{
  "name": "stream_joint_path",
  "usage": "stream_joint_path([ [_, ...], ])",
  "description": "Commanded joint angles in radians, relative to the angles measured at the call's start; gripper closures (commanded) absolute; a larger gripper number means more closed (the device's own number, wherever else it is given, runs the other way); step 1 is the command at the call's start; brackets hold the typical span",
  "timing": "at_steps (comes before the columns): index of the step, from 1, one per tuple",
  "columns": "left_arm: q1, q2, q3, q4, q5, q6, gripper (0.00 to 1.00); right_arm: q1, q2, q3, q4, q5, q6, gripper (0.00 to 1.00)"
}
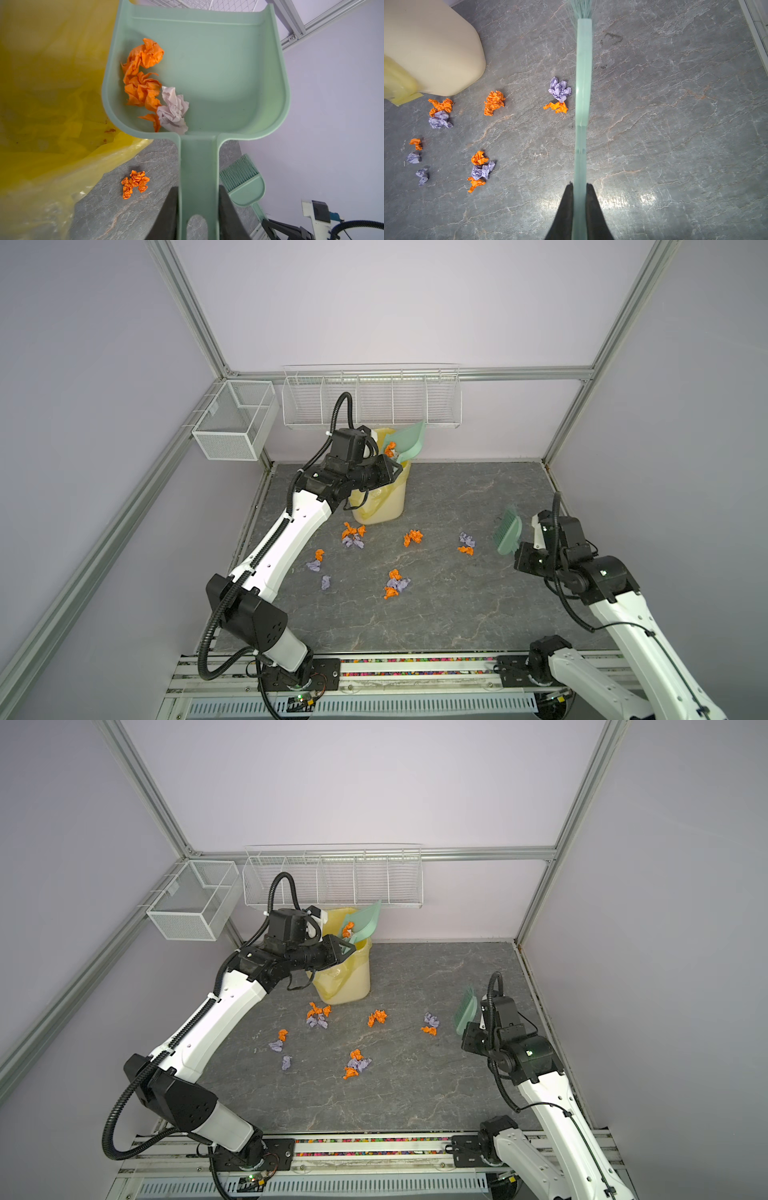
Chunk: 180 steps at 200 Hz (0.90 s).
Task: Sweep away the paper scraps from the table
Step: 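Tilt the dustpan over the yellow bin with the left gripper to empty it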
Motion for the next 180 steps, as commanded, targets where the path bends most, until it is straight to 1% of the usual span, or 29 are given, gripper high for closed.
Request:
stream_joint_path([
  [1,0.022,-0.044,-0.02,0.07,0.058,-0.035,0.99,-0.002,-0.011,0.008,0.016,0.005,-0.016,0.93],
  [9,0.031,-0.049,-0.031,0.082,0.07,-0.048,0.99,-0.002,-0.01,0.009,-0.013,0.005,-0.017,0.93],
  [28,0.052,-0.065,-0.072,0.128,0.1,-0.074,1.0,-0.002,-0.013,0.009,-0.016,0.007,-0.014,0.93],
  [56,0.076,-0.102,-0.168,0.236,0.144,-0.158,1.0,-0.003,-0.015,0.011,-0.016,0.009,-0.009,0.93],
  [84,0.105,-0.125,-0.218,0.267,0.154,-0.201,1.0,-0.002,-0.008,0.016,-0.009,0.004,-0.004,0.93],
  [109,0.144,-0.145,-0.27,0.336,0.201,-0.258,1.0,-0.003,0.0,0.017,-0.001,-0.005,0.001,0.93],
  [131,0.179,-0.159,-0.328,0.421,0.247,-0.335,1.0,-0.002,0.009,0.015,0.002,-0.013,0.007,0.93],
  [155,0.216,-0.162,-0.402,0.557,0.322,-0.429,1.0,-0.002,0.022,0.021,0.001,-0.018,0.007,0.93],
  [160,0.223,-0.163,-0.417,0.586,0.334,-0.473,1.0,-0.002,0.025,0.023,0.002,-0.019,0.007,0.93],
  [165,0.228,-0.163,-0.432,0.612,0.344,-0.495,1.0,-0.003,0.027,0.025,0.03,-0.02,0.008,0.93],
  [180,0.243,-0.162,-0.47,0.68,0.367,-0.552,1.0,-0.003,0.032,0.03,0.036,-0.025,0.008,0.93],
])
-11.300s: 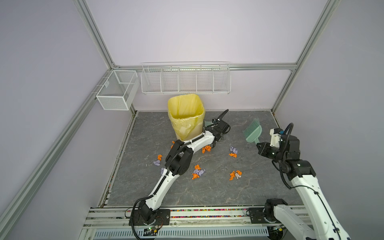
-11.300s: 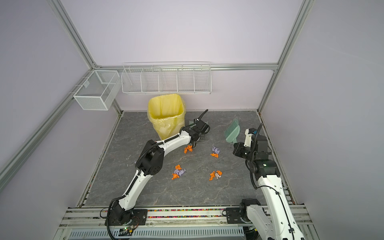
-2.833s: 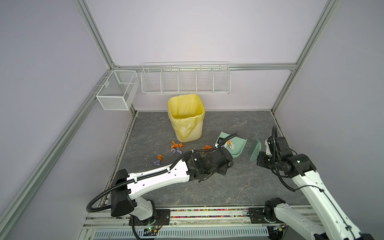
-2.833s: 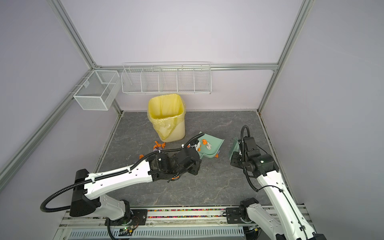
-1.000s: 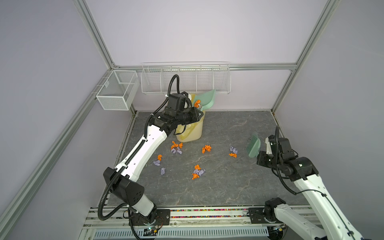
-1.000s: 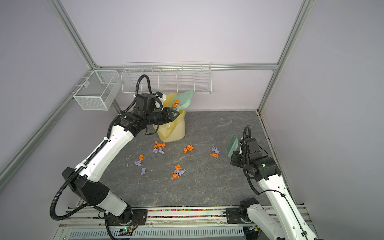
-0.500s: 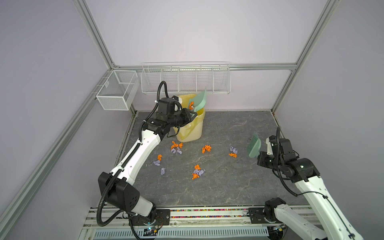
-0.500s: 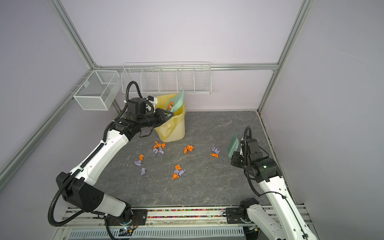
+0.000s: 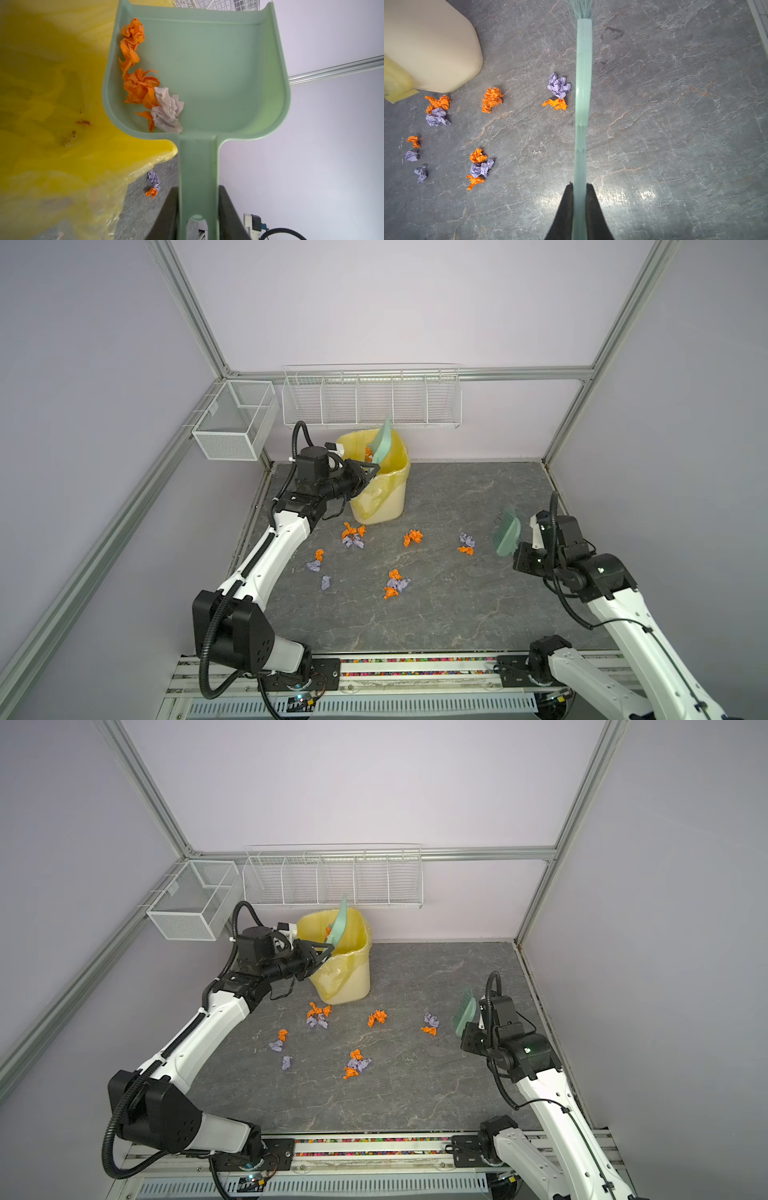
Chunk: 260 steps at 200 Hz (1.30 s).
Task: Sweep away the paper scraps from the table
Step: 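Tilt the dustpan over the yellow bin with the left gripper to empty it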
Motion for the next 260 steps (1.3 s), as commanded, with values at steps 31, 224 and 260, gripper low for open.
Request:
stream_joint_path([
  [31,0.037,-0.026,-0.078,0.251,0.104,-0.198,1.0,-0.002,0.006,0.03,0.042,-0.022,0.01,0.93],
  [224,0.084,-0.036,-0.291,0.85,0.122,-0.726,1.0,-0.001,-0.041,0.059,-0.02,-0.007,0.021,0.93],
  [260,0.086,-0.033,-0.304,0.888,0.118,-0.756,1.0,-0.001,-0.046,0.073,-0.048,-0.001,0.015,0.93],
])
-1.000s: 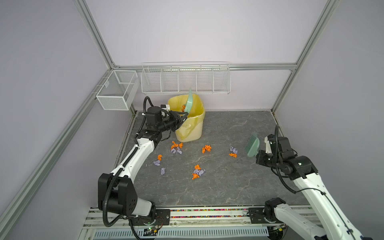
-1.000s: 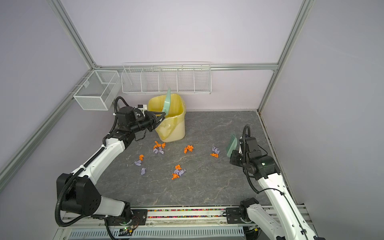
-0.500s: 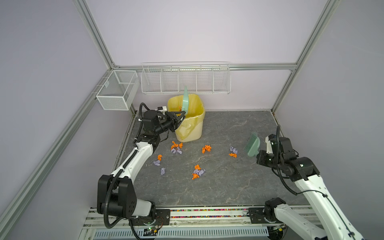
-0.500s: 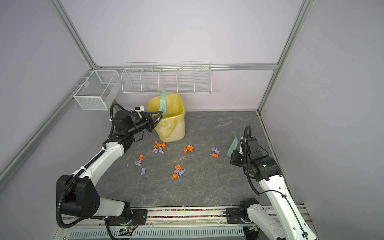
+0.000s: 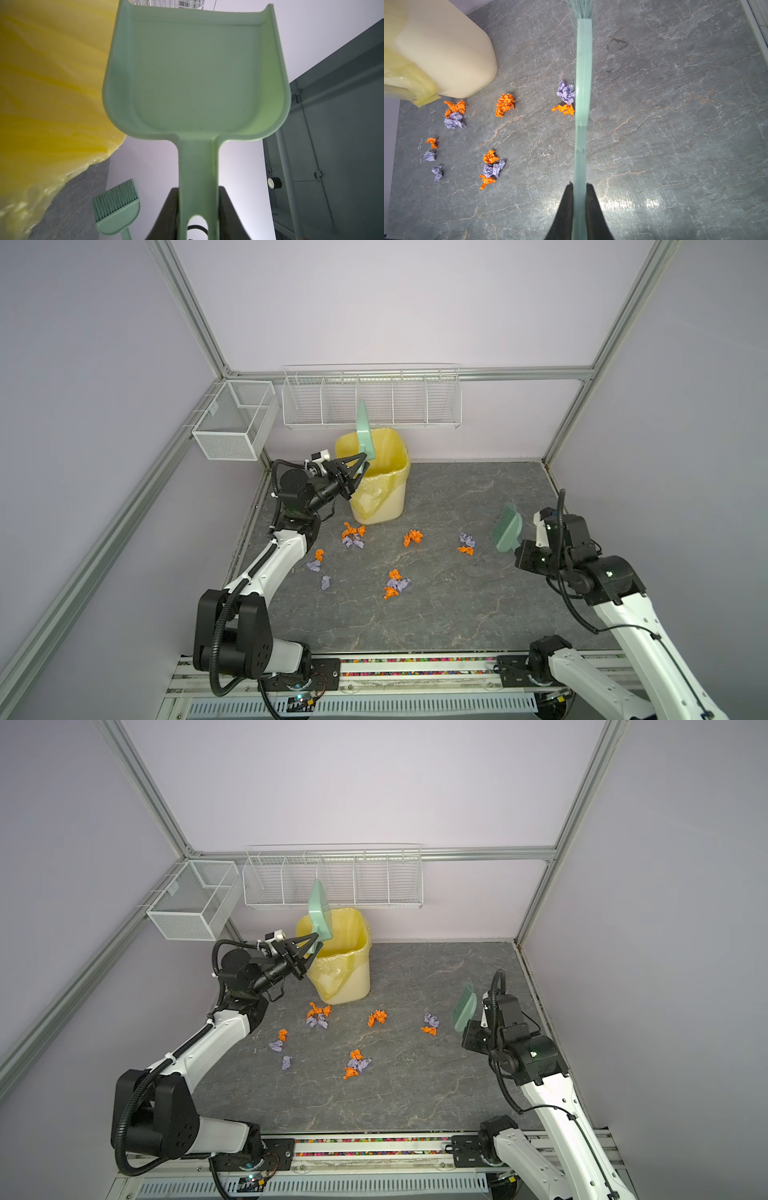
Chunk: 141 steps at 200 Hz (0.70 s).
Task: Sweep away the paper scraps from the table
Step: 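Tilt the dustpan over the yellow bin with the left gripper to empty it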
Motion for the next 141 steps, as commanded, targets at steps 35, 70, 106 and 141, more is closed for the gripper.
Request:
stream_joint_path([
  [35,0.005,-0.016,-0.002,0.089,0.018,-0.054,1.0,-0.002,-0.024,0.035,-0.046,0.013,0.005,0.93],
  [70,0.006,-0.1,-0.028,-0.034,0.041,0.044,1.0,-0.002,-0.009,0.082,-0.112,0.054,-0.039,0.93],
  [106,0.004,-0.213,-0.032,-0.316,0.048,0.246,1.0,-0.002,0.029,0.115,-0.158,0.046,-0.073,0.93],
  [141,0.001,-0.294,0.032,-0.548,0.035,0.425,1.0,-0.001,0.039,0.127,-0.174,0.055,-0.092,0.93],
])
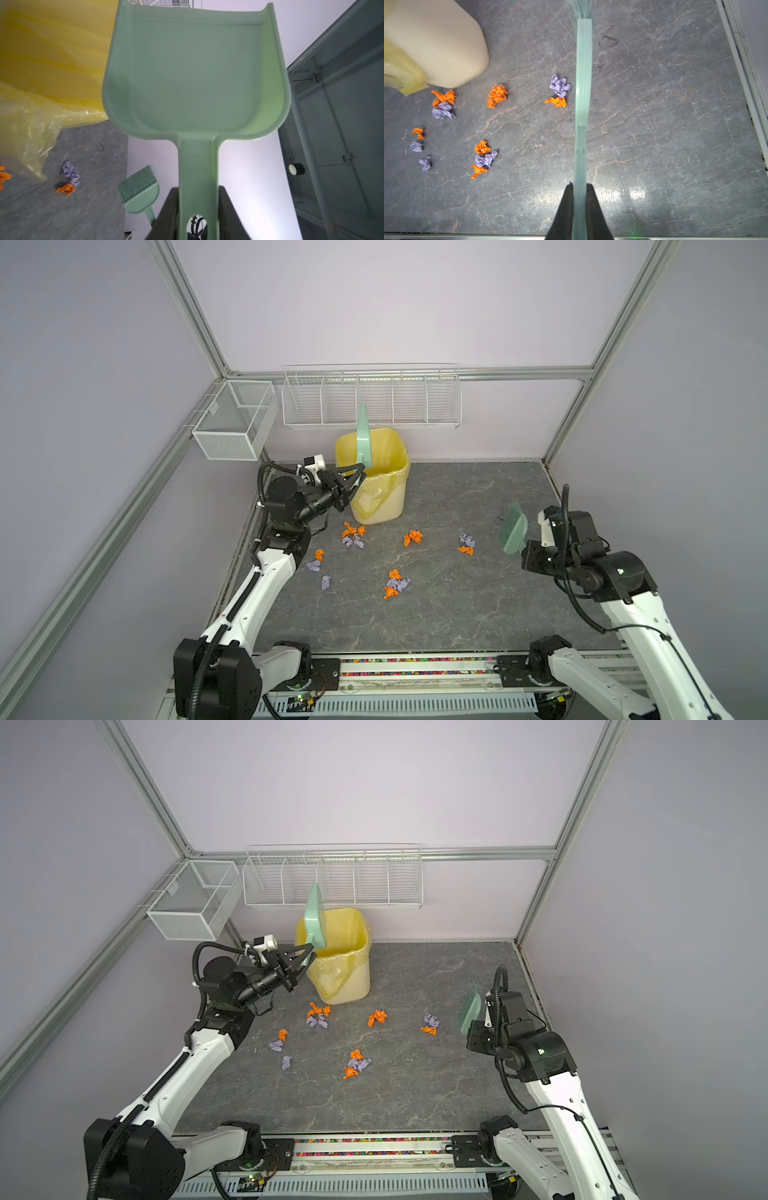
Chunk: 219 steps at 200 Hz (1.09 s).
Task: Sweep away the paper scraps from the table
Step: 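Tilt the dustpan over the yellow bin with the left gripper to empty it, then bring the empty dustpan back down near the scraps with the left gripper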
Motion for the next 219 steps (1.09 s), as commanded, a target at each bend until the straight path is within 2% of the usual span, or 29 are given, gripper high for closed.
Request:
stream_joint_path([
  [1,0.001,-0.047,0.065,-0.214,0.006,0.18,1.0,-0.002,0.001,0.026,-0.032,0.025,-0.038,0.93],
  [30,-0.036,-0.091,0.142,-0.426,-0.045,0.344,1.0,-0.003,0.01,0.047,-0.038,0.048,-0.09,0.93],
  [67,-0.177,-0.114,0.198,-0.612,-0.153,0.512,1.0,-0.002,0.055,0.057,-0.033,0.046,-0.132,0.93],
  [113,-0.238,-0.175,0.192,-0.773,-0.204,0.605,1.0,-0.002,0.131,0.056,0.027,0.033,-0.141,0.93],
  [152,-0.289,-0.207,0.162,-0.829,-0.242,0.642,1.0,-0.002,0.214,0.108,0.02,0.014,-0.189,0.93],
  [219,-0.523,-0.121,0.238,-0.956,-0.459,0.776,1.0,-0.003,0.301,0.149,0.015,0.11,-0.313,0.93],
])
